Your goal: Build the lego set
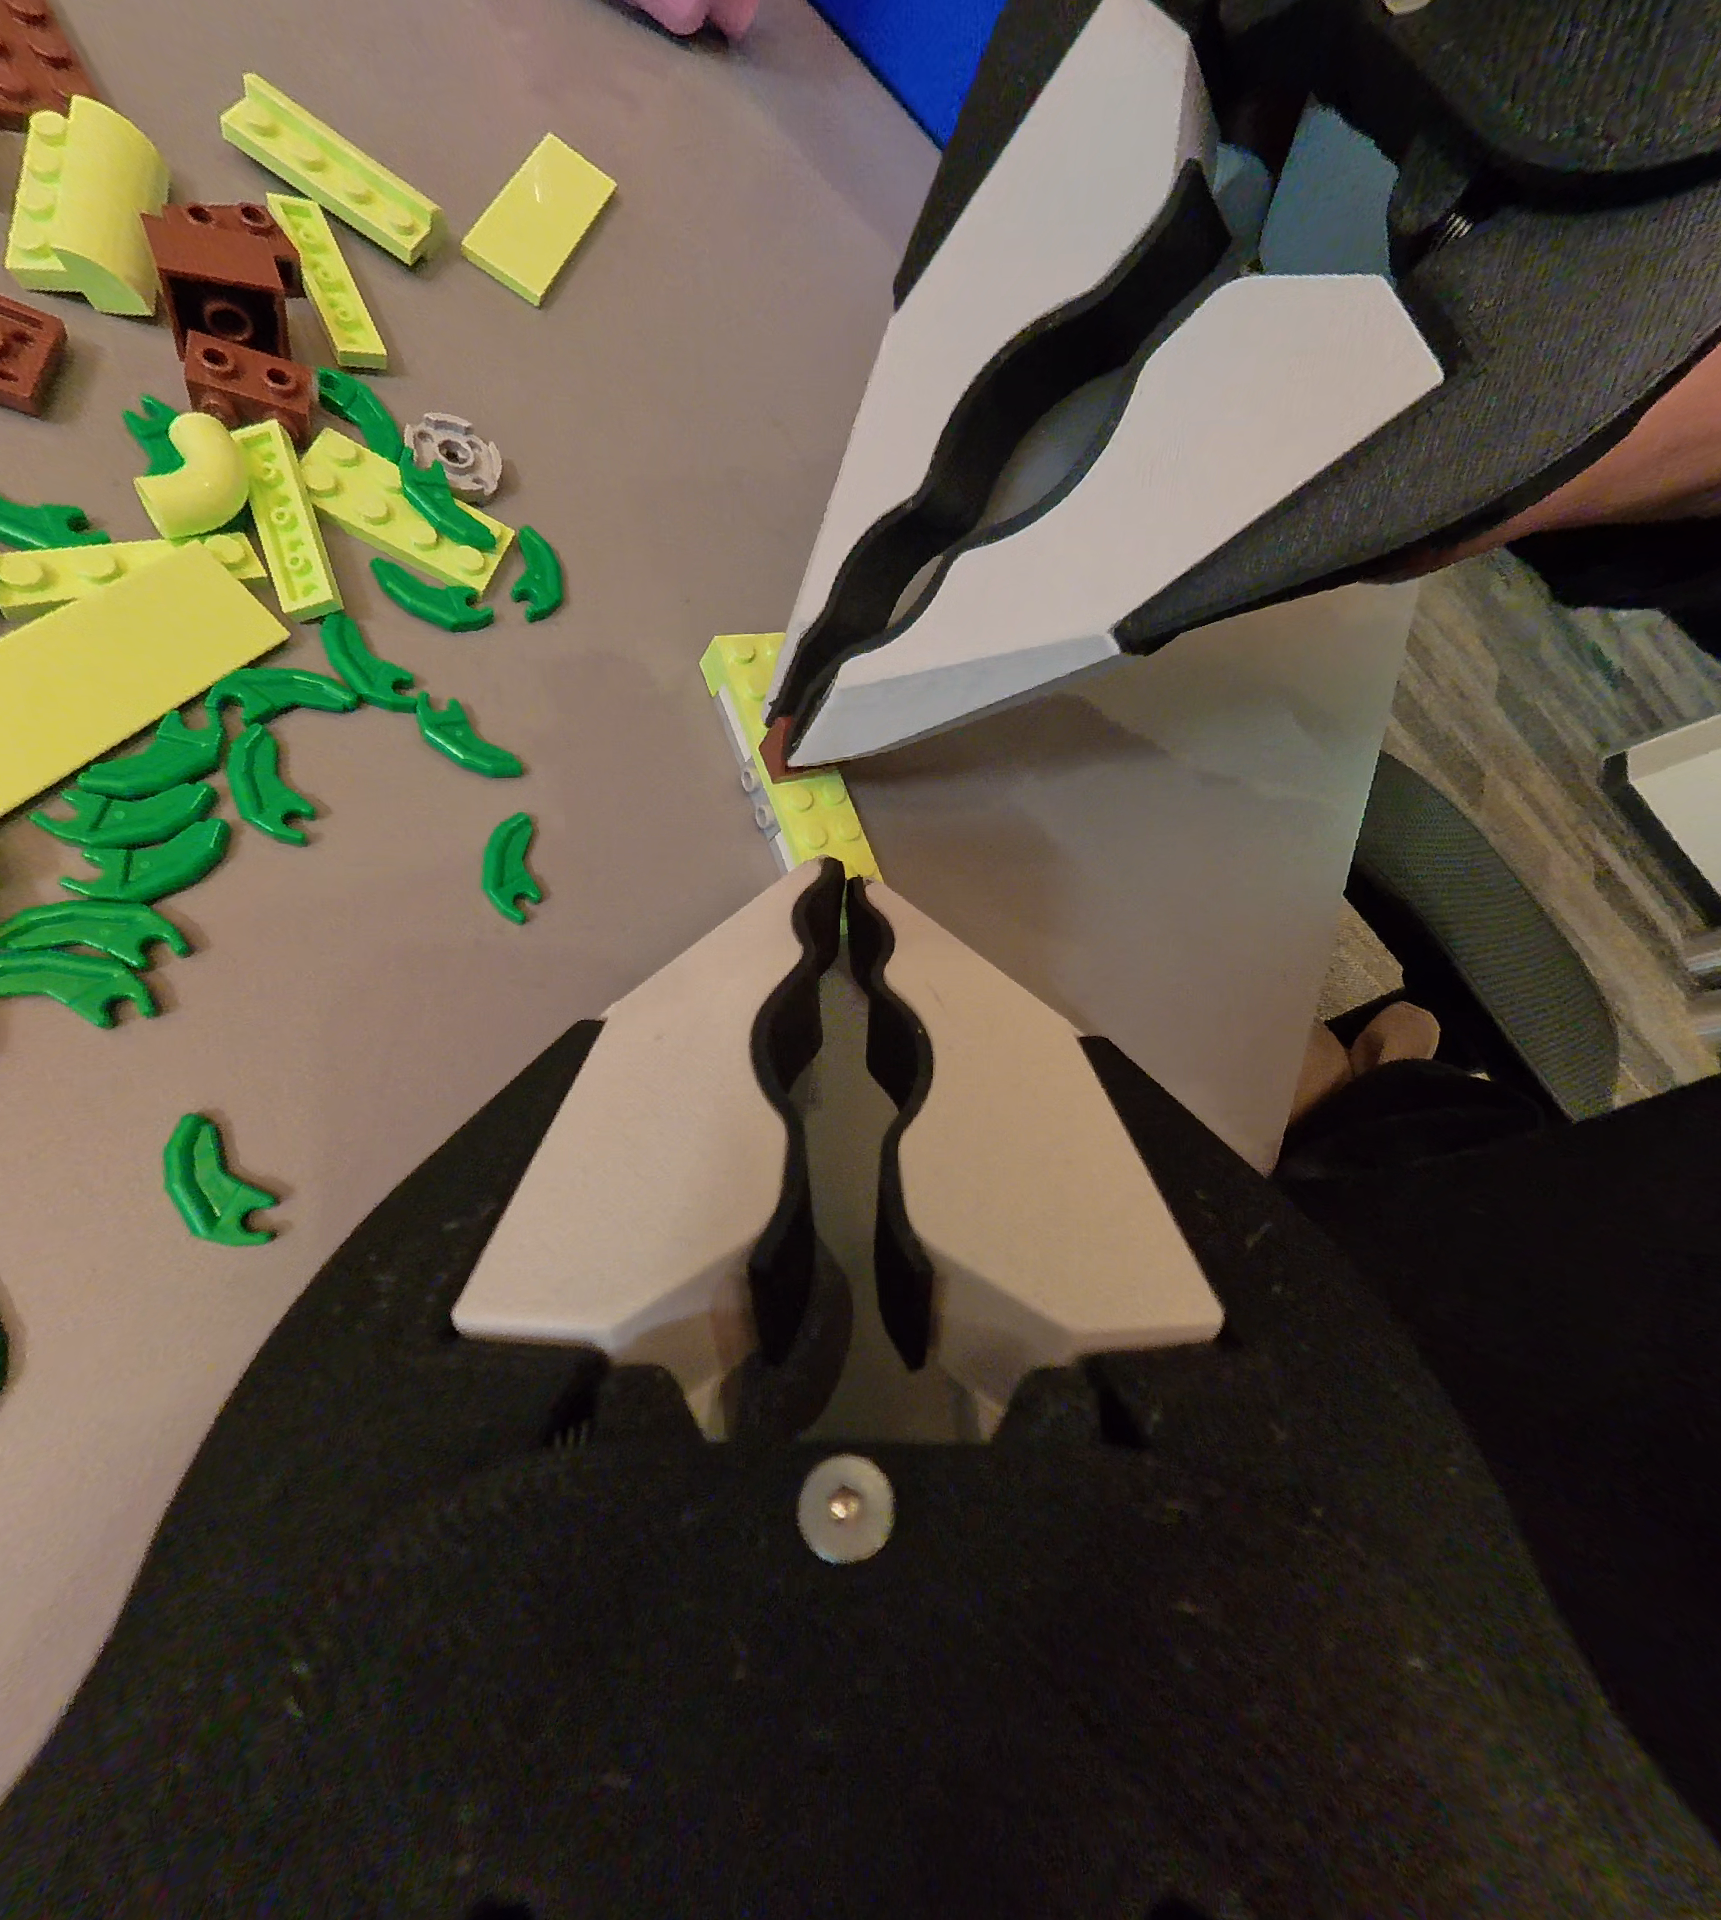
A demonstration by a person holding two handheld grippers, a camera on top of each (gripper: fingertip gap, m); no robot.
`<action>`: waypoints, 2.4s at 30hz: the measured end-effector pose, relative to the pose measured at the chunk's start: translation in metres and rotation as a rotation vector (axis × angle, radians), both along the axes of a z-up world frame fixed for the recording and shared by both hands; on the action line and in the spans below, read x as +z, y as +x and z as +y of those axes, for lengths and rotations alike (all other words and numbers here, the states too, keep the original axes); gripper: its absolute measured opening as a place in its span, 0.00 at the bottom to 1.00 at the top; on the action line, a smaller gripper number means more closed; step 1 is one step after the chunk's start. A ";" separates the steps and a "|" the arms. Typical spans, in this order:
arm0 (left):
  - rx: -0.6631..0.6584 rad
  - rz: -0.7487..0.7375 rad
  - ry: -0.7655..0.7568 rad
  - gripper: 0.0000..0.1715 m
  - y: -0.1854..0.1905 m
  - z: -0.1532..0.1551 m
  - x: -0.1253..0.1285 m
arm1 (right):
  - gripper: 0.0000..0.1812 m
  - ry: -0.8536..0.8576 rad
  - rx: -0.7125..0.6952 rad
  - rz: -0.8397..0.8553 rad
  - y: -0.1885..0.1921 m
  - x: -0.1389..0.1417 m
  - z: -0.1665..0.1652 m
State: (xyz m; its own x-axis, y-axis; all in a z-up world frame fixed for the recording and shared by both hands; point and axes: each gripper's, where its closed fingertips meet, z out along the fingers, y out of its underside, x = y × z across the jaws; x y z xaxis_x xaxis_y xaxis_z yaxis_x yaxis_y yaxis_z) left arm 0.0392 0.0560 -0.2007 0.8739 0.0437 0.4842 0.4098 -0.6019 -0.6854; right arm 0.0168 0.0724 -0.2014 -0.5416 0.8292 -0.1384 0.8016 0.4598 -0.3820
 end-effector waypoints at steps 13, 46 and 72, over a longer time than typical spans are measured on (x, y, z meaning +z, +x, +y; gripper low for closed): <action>0.035 0.033 -0.005 0.01 -0.005 0.000 0.000 | 0.04 -0.302 -0.173 0.160 -0.004 0.016 -0.006; 0.011 0.047 0.016 0.19 -0.001 0.000 0.003 | 0.03 -0.051 -0.210 0.130 0.008 -0.001 -0.004; -0.077 0.228 -0.053 0.10 0.011 0.008 -0.007 | 0.20 -0.049 -0.101 0.470 0.027 0.050 0.007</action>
